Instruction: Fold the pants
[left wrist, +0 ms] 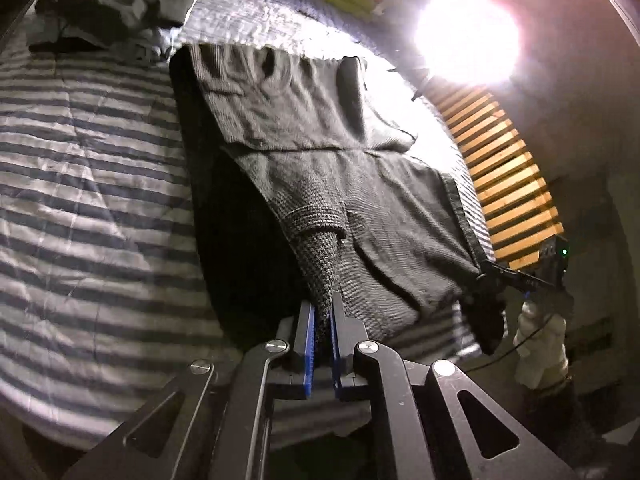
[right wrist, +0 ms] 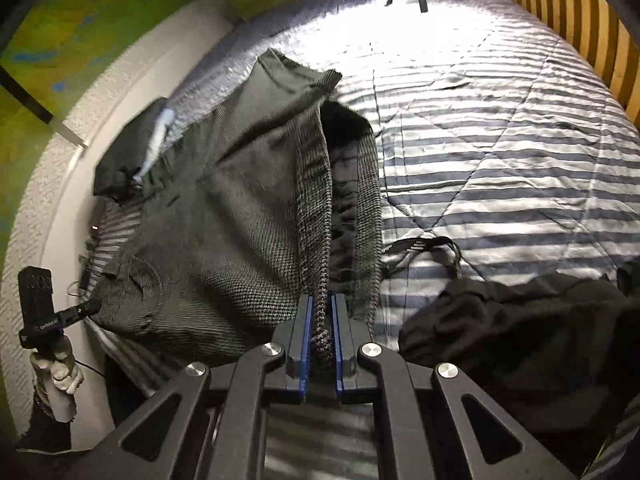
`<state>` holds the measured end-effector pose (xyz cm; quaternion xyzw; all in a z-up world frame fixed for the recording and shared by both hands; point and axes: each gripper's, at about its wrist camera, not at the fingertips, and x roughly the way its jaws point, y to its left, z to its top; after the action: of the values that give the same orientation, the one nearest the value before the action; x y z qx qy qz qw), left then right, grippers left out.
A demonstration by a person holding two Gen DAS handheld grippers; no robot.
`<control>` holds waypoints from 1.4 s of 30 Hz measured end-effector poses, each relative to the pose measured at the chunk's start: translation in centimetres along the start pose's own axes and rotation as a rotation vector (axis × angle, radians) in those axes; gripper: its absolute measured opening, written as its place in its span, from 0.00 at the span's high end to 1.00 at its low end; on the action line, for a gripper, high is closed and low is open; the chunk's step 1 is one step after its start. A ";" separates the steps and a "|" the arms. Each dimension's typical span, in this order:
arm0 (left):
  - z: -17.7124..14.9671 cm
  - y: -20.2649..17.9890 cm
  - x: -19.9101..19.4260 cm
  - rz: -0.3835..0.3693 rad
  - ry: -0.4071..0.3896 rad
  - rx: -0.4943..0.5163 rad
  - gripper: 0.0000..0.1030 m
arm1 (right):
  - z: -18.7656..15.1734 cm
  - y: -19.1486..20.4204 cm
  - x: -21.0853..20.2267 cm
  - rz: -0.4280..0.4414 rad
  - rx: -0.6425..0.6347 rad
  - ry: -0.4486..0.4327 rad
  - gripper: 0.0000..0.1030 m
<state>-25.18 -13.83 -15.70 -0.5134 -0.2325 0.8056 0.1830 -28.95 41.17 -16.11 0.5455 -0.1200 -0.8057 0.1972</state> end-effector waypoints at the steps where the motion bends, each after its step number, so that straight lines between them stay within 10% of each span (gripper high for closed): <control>1: -0.5 -0.2 0.1 0.013 0.008 0.020 0.94 | -0.3 -0.1 -0.2 -0.006 -0.005 -0.006 0.92; 8: -3.1 1.6 4.9 0.114 0.146 0.019 0.89 | -2.7 -1.7 3.3 -0.086 0.023 0.073 0.92; 13: -1.0 0.7 1.8 0.085 0.061 0.053 0.46 | -0.9 0.2 1.3 -0.117 -0.075 0.084 0.86; 20: 8.1 1.5 -1.0 0.117 -0.119 0.000 0.46 | 8.4 4.2 -2.8 -0.112 -0.143 -0.085 0.76; 29: 19.0 5.8 6.6 0.156 -0.138 -0.127 0.46 | 22.4 8.1 9.4 -0.107 -0.142 -0.085 0.61; 42: 21.5 7.4 13.0 0.323 -0.057 -0.037 0.46 | 24.5 5.2 18.5 -0.130 -0.217 0.101 0.61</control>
<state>-50.47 -16.96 -21.67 -0.5242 -0.1670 0.8343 0.0351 -56.75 27.67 -20.13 0.5676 0.0135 -0.7964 0.2082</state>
